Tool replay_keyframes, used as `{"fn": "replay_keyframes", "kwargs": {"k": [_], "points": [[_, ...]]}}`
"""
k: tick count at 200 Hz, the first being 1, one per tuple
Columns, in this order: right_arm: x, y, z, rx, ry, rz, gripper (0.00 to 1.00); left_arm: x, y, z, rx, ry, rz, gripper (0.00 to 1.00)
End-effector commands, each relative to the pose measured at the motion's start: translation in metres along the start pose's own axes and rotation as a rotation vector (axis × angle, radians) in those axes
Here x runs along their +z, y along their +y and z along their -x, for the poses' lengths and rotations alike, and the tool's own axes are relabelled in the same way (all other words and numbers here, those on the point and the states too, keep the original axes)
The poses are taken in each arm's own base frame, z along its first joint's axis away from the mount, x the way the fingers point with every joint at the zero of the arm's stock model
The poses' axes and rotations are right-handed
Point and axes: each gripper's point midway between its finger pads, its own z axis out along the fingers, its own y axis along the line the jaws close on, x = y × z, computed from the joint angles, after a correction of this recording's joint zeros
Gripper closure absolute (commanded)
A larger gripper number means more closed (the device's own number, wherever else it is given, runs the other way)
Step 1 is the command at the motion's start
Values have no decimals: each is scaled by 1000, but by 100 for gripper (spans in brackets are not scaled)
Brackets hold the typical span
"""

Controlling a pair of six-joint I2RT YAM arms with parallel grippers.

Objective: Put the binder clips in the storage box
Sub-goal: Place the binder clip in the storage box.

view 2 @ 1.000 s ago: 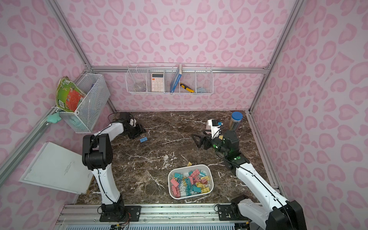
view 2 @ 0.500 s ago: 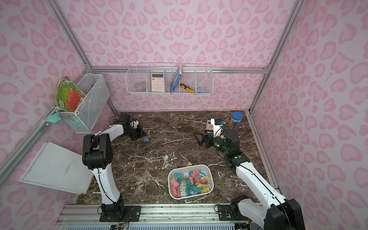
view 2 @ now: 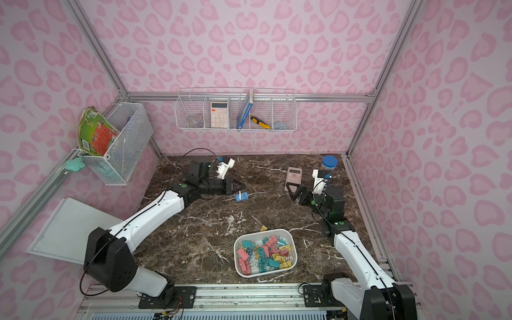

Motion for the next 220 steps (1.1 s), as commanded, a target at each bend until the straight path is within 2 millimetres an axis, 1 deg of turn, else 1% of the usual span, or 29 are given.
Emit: {"fn": "replay_keyframes", "kwargs": {"k": [1,12,19,29,44,62,81,99,111,119,125,135,147,155,165,173,182,184,196,203,207,212,215,220], "points": [[-6,10,11,1,-33,41,2,12,-29,-64,234,154,79,100],[-9,9,13,-10,-41,30,1,16,-43,-98,320,228,69,100],[-10,9,13,-13,-42,27,1,16,-41,-118,337,275,106,100],[-11,9,15,-17,-47,24,2,15,-32,-139,337,316,167,100],[-12,10,15,-12,-51,27,1,14,-24,-159,308,355,195,100],[-12,14,17,-4,-55,43,2,22,-21,-170,274,339,161,100],[-16,18,18,-6,-62,48,1,33,-12,-174,258,336,175,100],[-22,18,18,-26,-68,25,1,40,-13,-169,252,305,164,81],[-28,16,19,-44,-77,1,1,40,-18,-158,263,249,160,68],[-31,15,20,-55,-84,-12,2,36,-21,-149,277,210,161,62],[-34,14,22,-63,-96,-25,2,32,-23,-142,287,176,173,56],[-40,8,24,-78,-115,-58,1,22,-20,-126,306,111,232,47],[-47,1,29,-109,-148,-108,1,2,-18,-104,342,29,314,38],[-53,-7,32,-136,-174,-162,1,-18,-7,-86,347,-48,437,31],[-65,-26,38,-164,-227,-291,1,-55,15,-61,319,-170,651,24],[-78,-46,44,-177,-281,-419,2,-90,35,-44,320,-261,825,23],[-93,-62,50,-215,-348,-527,1,-131,59,-31,306,-351,1015,23],[-96,-67,48,-226,-355,-549,2,-141,64,-29,299,-369,1055,23],[-112,-85,50,-269,-444,-647,2,-192,97,-23,251,-464,1268,20],[-120,-95,49,-288,-483,-696,1,-214,117,-25,218,-491,1358,18],[-123,-100,49,-302,-503,-721,1,-229,129,-27,187,-511,1406,15],[-127,-110,45,-316,-517,-759,1,-239,143,-32,162,-521,1445,9],[-129,-113,44,-325,-527,-776,1,-250,153,-35,132,-545,1477,5],[-131,-122,40,-338,-530,-806,1,-262,166,-39,96,-574,1509,2]]}}
